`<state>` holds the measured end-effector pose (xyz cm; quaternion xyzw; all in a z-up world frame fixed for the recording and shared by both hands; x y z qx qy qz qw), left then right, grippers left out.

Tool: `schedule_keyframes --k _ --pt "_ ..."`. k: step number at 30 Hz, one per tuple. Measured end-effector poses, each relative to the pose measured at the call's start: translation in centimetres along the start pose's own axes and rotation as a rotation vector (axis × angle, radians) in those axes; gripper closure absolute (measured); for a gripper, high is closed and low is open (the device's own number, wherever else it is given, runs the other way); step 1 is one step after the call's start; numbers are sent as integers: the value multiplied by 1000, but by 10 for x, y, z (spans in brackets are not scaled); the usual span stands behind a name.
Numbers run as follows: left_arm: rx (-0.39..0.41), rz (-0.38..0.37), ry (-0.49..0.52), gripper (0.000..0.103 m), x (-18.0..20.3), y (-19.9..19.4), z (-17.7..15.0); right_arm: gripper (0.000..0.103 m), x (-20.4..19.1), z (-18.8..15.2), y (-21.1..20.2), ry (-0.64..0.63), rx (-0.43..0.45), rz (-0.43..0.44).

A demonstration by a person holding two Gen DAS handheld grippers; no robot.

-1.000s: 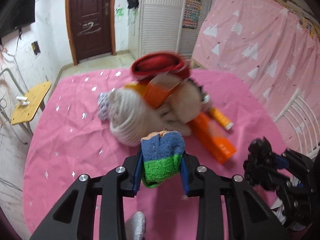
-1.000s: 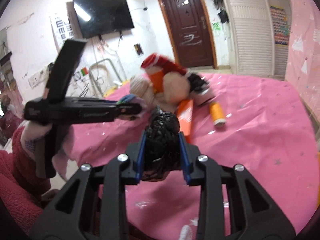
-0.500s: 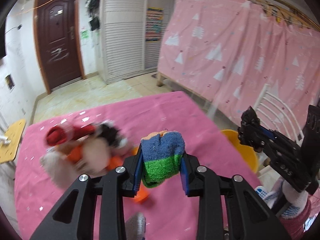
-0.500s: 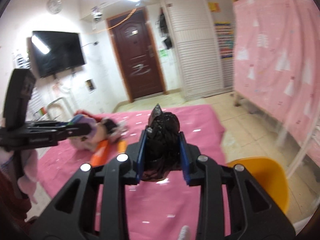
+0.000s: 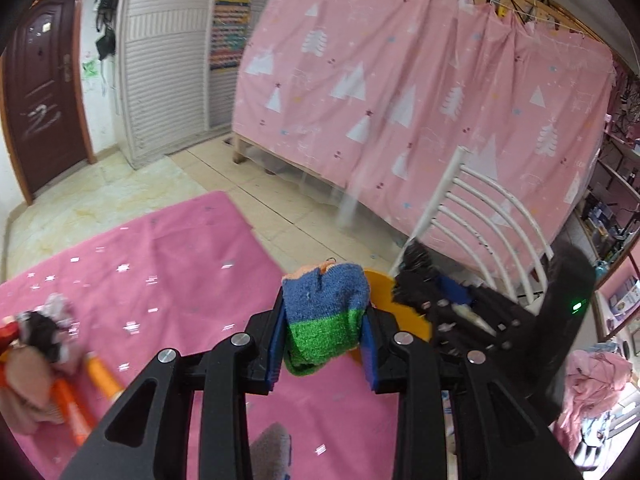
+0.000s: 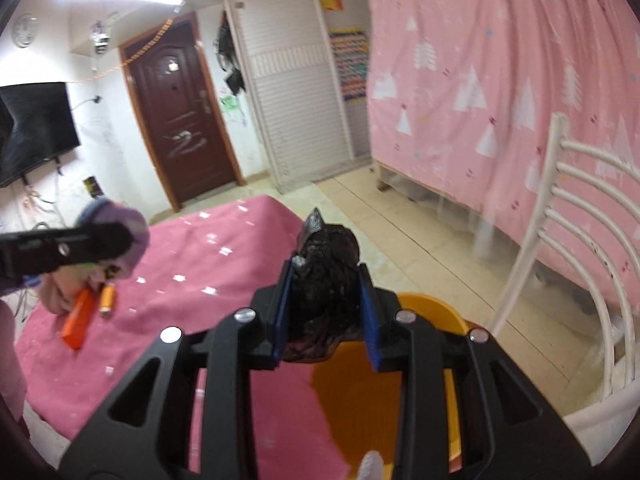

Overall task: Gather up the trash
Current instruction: 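Carry sponge and black bag to the orange bucket and release both, then grasp the white towel roll with the left tool while the right tool grasps the red hat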

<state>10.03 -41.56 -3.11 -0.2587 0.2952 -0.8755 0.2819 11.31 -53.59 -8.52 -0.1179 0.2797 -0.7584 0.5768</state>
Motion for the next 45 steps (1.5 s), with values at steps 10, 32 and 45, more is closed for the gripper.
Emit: schedule_keyframes --k 10,32,45 --pt "-76 -63 -47 70 20 63 4 38 43 -7 20 113 -41 -20" --pt "18 12 -69 38 0 12 2 33 23 1 2 147 23 54" --pt "163 184 -100 28 -83 -116 -12 27 -74 4 -22 -10 52 160"
Point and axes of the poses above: each gripper's, at about its wrist camera, not at the fingertips, and y roughly the way its jaws point, x to its right, z to its top, the point moved 8 cm from there along y, roughly the way its jaws point, and after that the axes turned 8 degrees about -z, right-handed, at the moved point
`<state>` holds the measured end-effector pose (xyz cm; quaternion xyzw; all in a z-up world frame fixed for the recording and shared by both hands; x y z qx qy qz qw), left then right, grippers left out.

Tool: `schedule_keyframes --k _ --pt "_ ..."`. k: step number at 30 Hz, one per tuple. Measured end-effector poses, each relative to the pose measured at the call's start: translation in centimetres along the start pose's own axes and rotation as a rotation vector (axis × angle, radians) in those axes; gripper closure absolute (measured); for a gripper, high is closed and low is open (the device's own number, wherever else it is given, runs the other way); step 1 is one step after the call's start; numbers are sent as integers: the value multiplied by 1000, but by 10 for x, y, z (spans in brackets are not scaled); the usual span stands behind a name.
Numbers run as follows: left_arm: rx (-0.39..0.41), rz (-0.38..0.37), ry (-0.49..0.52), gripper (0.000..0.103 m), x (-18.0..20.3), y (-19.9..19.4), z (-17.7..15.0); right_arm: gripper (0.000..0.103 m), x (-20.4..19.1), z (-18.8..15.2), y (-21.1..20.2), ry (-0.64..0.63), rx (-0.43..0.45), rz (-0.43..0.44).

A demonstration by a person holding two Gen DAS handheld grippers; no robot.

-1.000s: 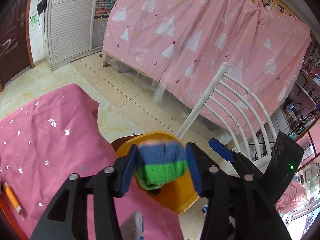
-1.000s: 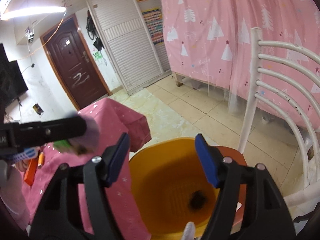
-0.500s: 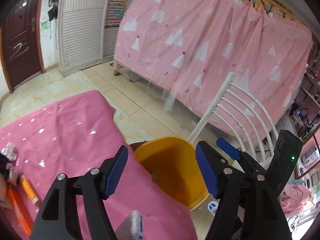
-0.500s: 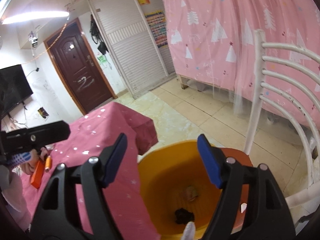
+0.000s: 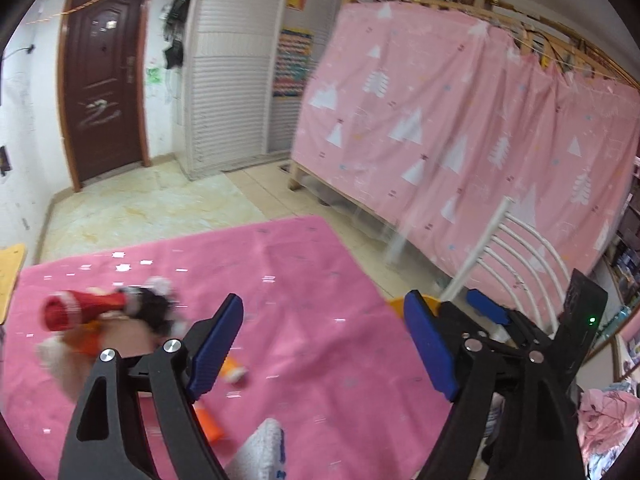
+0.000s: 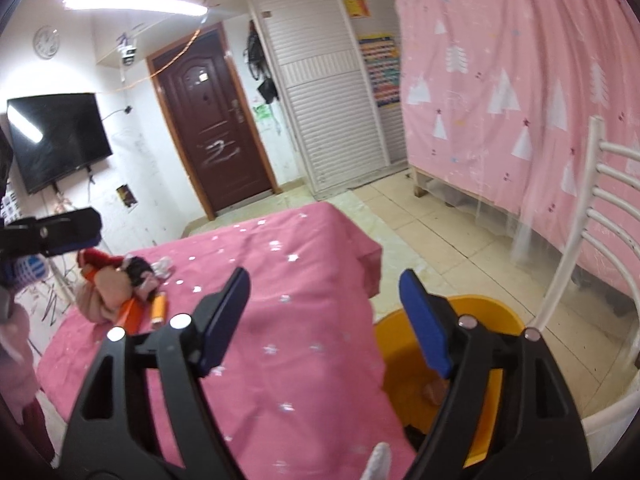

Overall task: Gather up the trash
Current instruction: 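Grasp the white towel roll with the left tool while the right tool grasps the red hat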

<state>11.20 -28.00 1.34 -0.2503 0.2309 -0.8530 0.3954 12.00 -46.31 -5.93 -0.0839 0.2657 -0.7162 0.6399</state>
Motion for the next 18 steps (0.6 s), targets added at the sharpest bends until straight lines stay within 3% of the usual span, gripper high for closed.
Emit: schedule_keyframes --k 8,18 --pt "62 116 -70 25 -84 -54 -3 27 -65 17 6 -89 -6 63" --pt "68 202 -143 25 -161 -86 -23 22 -156 36 14 -225 -1 162"
Point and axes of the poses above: each gripper's, at about its wrist camera, not at the fingertips, and y roughly the way its jaws point, x to its right, z to its top, the point moved 8 cm from there along y, roughly the way its jaws point, and after that the axes turned 8 degrees about -z, right-handed, at the moved point
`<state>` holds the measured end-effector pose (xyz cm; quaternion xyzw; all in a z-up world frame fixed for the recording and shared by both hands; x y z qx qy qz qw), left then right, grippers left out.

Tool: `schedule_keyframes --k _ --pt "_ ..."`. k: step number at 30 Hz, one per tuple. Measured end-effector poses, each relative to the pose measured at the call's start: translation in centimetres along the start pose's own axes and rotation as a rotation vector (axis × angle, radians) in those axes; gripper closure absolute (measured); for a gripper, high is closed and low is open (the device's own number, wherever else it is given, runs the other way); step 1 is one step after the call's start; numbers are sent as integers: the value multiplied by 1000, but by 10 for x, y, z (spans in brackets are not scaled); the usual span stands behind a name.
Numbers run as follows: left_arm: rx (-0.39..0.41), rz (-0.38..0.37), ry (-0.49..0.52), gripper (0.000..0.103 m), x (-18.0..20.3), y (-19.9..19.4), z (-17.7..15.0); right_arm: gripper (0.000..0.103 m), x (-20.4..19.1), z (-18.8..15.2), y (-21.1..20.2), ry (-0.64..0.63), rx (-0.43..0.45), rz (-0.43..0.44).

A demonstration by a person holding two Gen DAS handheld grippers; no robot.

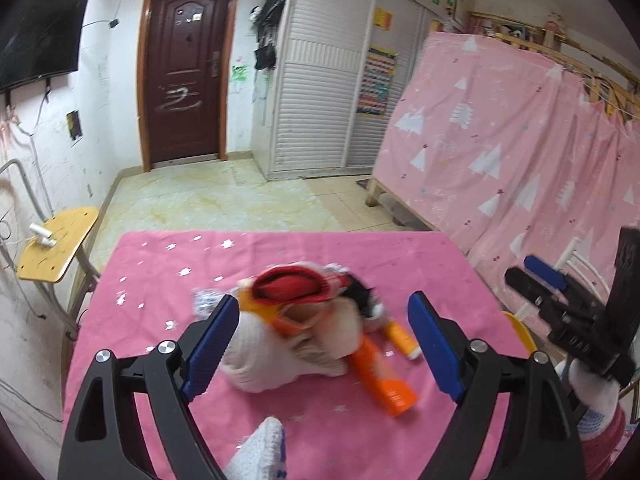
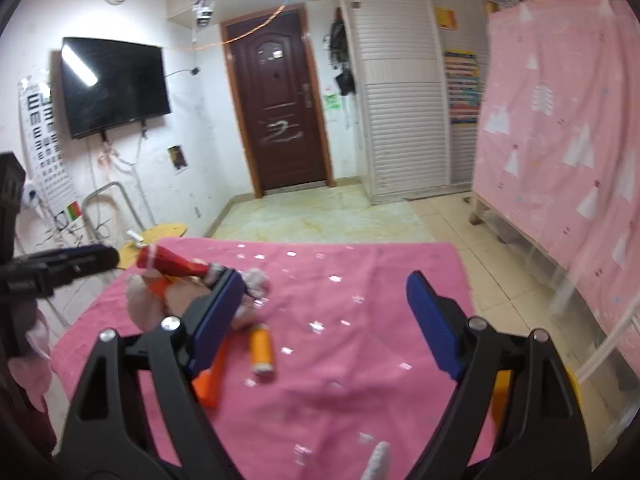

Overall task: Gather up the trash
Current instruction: 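Grasp the white towel roll with the left tool while the right tool grasps the red hat, then carry towel roll and red hat to the orange bucket and release both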

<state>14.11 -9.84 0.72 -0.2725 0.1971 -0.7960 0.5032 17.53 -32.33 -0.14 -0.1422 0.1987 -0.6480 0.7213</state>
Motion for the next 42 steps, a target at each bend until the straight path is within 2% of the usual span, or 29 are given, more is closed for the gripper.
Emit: schedule_keyframes --k 8,12,21,23,24,25,28,33,35,37,39,42 --pt "-87 30 -28 25 -46 20 -30 22 -61 19 16 -72 -11 100" --pt "-116 24 -39 25 -54 33 -45 20 -89 21 23 -115 -22 130" --pt "-145 -9 -54 25 -59 58 -52 20 -133 16 41 -182 -68 188" --pt "-148 -26 -63 35 -60 62 -54 20 -143 14 48 -196 -82 200" --pt "-154 -38 -70 47 -61 63 -55 20 -148 13 50 -202 -89 209" --pt "-158 -42 -77 53 -63 65 -56 20 -153 12 53 -207 -94 214" --pt "-148 -53 -78 62 -64 64 -57 20 -163 8 61 -225 -112 232" --pt "-144 -82 -102 64 -69 60 -60 20 -177 5 71 -251 -133 243" --pt "-143 -85 -105 64 -69 59 -62 26 -180 4 75 -264 -140 233" --pt "-143 -87 -108 64 -69 59 -62 45 -181 4 80 -264 -153 223" --pt "-143 -87 -109 64 -69 59 -63 52 -181 1 84 -261 -173 228" --pt "-142 -83 -109 64 -69 58 -63 75 -178 0 87 -254 -181 218"
Point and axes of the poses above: each gripper's, at about its wrist camera, not at the fingertips, and y roughly the way its jaws point, x to its right, z to its top, the point moved 8 cm from there along y, roughly the way its jaws point, and after that the axes turned 8 degrees about -z, right-handed, at the moved point
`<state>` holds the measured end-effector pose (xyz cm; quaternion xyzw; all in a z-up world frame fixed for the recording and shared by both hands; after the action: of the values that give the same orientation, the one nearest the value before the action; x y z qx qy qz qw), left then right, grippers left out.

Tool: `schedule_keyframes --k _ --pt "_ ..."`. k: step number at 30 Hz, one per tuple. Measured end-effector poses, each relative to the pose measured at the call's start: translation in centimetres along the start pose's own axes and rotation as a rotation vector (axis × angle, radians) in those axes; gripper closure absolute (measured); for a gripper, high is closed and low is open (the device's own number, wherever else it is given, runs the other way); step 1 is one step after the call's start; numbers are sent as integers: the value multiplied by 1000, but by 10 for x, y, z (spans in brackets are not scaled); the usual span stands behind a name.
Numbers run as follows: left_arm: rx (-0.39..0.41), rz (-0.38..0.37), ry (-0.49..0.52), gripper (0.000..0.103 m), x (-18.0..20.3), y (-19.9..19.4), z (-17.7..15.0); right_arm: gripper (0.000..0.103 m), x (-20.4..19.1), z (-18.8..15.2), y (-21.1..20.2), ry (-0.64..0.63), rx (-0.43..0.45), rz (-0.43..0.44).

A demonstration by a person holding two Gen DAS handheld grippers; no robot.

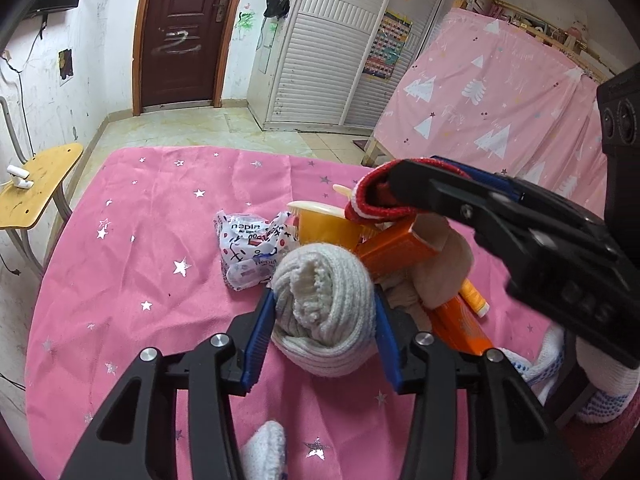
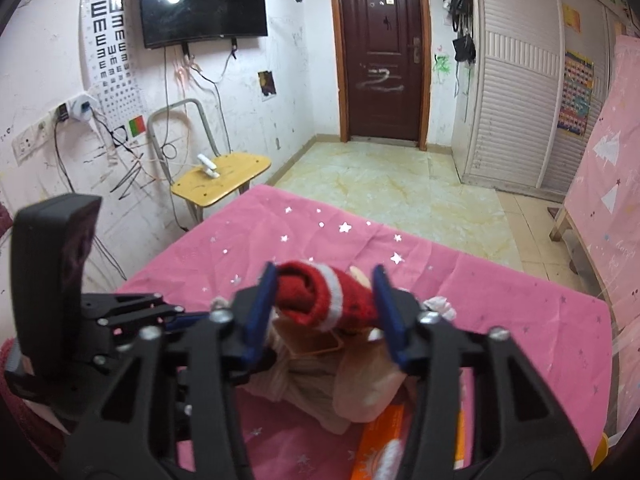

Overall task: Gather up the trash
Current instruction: 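Carry towel roll and red hat to the orange bucket and release both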

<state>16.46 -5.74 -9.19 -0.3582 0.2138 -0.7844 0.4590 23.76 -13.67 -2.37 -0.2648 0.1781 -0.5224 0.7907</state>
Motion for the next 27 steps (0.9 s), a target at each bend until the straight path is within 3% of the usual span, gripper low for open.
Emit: schedule_keyframes --k 4,15,27 --pt "3 5 0 64 1 -3 1 85 5 0 -7 29 20 6" --pt "74 59 38 64 15 -35 8 86 26 10 -56 123 133 38" --pt "154 94 75 64 43 -74 23 86 65 4 -96 204 209 11"
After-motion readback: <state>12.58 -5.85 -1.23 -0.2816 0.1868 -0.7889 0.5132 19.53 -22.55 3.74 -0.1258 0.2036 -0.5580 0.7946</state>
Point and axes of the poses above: each gripper's, at about its wrist camera, not at the fingertips, and y roughly the way its jaws point, x to its right, z to its top, the point moved 8 cm from there along y, roughly the way its jaws point, and after that the axes turned 8 degrees about -z, right-handed, at the moved point
